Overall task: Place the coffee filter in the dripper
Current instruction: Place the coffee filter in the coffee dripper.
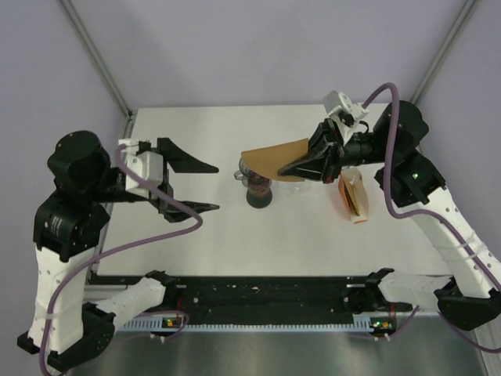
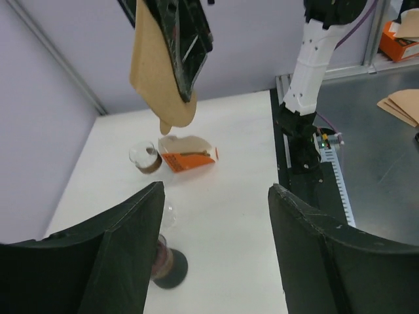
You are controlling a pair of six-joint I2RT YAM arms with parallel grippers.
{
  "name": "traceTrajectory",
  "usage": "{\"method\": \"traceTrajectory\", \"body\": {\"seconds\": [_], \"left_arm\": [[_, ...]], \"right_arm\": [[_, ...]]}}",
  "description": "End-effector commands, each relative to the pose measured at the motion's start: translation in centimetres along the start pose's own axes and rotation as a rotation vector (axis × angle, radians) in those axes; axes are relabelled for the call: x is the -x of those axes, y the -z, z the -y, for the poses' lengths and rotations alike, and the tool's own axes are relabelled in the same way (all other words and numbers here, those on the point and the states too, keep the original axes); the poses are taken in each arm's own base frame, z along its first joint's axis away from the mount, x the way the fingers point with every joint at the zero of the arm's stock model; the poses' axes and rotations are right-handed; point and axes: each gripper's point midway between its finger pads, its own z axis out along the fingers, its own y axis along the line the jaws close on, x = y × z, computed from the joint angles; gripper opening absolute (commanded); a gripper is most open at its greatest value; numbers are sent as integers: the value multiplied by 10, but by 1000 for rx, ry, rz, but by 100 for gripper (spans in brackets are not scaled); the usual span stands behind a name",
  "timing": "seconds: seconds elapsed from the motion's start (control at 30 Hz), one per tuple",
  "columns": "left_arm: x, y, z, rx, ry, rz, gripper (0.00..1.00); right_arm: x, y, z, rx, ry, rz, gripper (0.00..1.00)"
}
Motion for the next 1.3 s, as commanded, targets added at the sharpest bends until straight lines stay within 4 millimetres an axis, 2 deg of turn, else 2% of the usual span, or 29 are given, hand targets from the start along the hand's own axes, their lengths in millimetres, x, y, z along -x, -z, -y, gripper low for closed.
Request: {"method": "traceTrajectory", "body": {"seconds": [0.0,0.13,0.33,0.53,0.6,0.7,0.8,1.13,1.27], "left_arm": [[42,-11,-4,-77,-72,194,68],[40,-21,-18,-75,-40,191,63],[41,-34,-22,-120,40,201,56],[38,-36,-16,-154,85,194,26],[39,-34,-9,-193,85,195,27],[36,-32,-5,-204,81,186,36],[34,-32,-4,-204,69,181,38],[30,-33,-4,-201,85,176,41],[36,-34,-10,-175,103,192,38]], "right_arm": [[17,5,-16,12,78,39,0],[19,0,-27,50,74,56,0],[20,-10,-34,77,84,65,0],[23,-10,-33,72,102,68,0],[22,-10,-29,49,116,58,0],[21,-6,-25,6,141,39,0],[25,-5,-27,0,157,43,0],[34,-2,-27,-19,187,43,0],[30,-5,-24,-18,166,36,0]]}}
